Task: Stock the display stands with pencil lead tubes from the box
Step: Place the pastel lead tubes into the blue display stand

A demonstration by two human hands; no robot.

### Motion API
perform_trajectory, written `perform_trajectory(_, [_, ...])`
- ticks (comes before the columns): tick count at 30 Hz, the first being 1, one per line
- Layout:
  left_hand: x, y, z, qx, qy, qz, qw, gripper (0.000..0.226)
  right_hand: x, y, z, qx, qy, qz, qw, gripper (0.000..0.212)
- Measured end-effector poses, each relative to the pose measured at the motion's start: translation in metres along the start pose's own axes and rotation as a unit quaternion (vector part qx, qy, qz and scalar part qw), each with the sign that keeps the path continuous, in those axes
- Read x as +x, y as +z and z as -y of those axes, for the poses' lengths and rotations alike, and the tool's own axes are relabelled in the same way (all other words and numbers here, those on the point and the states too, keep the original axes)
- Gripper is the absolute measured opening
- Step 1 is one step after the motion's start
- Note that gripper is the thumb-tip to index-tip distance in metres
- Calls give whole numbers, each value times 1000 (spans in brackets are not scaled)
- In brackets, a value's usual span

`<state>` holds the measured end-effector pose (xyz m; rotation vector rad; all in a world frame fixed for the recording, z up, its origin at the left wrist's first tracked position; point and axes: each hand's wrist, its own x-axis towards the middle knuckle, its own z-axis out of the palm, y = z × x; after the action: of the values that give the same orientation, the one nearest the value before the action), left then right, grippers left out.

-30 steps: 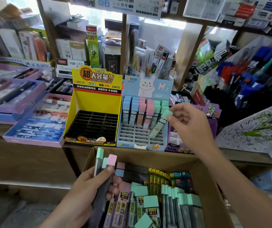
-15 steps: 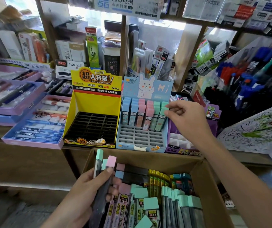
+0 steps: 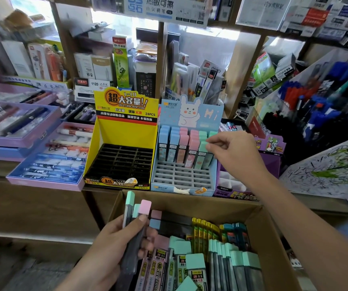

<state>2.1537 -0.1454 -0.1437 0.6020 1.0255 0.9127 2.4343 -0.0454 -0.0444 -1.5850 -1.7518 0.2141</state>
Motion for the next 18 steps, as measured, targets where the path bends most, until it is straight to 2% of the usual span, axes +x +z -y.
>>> perform_trajectory(9, [-2,1,-1,3,0,7,1000,39,7,9,-2,-27,45,26,998,8])
perform_trajectory(14, [-4,1,-3,-11,-15,12,1000,32,-3,8,0,8,61,8,998,29])
perform_trajectory(18, [-4,1,-5,-24,-28,30,999,29,-21,7,12,53,31,-27,998,11])
